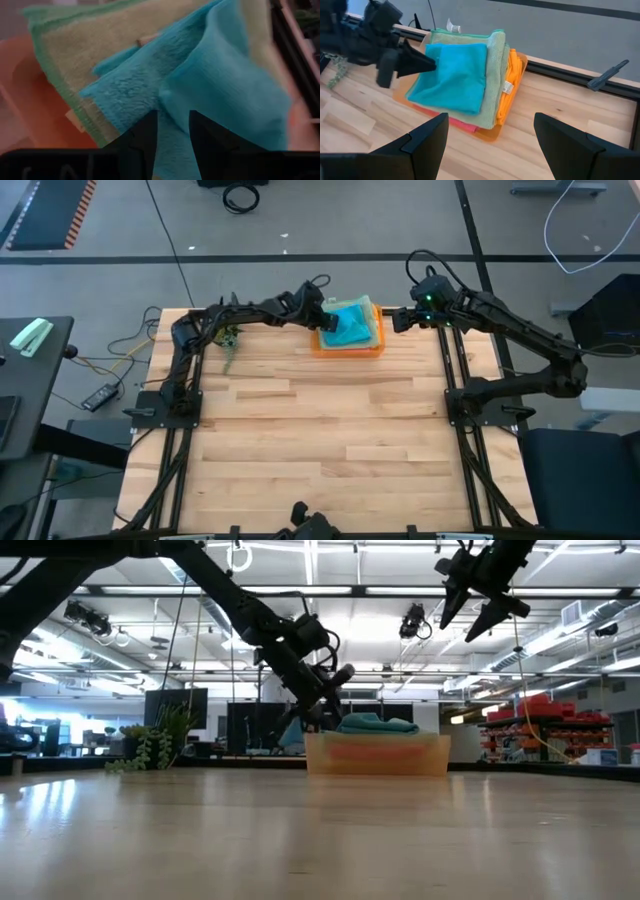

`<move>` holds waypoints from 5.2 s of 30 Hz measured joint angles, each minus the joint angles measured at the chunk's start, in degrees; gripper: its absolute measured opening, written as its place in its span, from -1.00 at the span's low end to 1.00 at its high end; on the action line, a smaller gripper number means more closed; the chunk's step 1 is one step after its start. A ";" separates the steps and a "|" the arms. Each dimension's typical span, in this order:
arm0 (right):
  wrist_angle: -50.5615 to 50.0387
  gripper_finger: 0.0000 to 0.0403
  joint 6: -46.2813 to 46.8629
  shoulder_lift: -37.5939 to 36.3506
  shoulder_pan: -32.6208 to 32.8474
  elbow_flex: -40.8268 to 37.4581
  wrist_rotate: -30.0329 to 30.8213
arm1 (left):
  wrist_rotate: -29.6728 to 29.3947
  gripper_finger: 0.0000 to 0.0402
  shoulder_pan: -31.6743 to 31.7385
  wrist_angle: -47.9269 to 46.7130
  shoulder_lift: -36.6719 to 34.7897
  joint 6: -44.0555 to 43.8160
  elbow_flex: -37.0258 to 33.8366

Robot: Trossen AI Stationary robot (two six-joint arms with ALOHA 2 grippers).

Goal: Fold microfiber towels
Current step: Put the stacked folded microfiber cloths into the orange bin, then return to Home Position

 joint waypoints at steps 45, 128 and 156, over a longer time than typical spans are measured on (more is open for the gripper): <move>-0.01 0.49 -0.36 -0.01 0.31 -0.02 2.79 | 6.36 -0.96 3.47 1.33 -2.54 2.16 0.40; 20.13 -1.00 -10.32 31.75 -4.97 -0.07 -21.71 | -5.48 -0.96 -2.21 -6.45 -5.51 21.07 1.04; 15.28 -0.97 -5.98 13.71 2.29 -0.79 -17.60 | -0.25 -0.77 2.59 -7.08 -12.73 20.97 0.95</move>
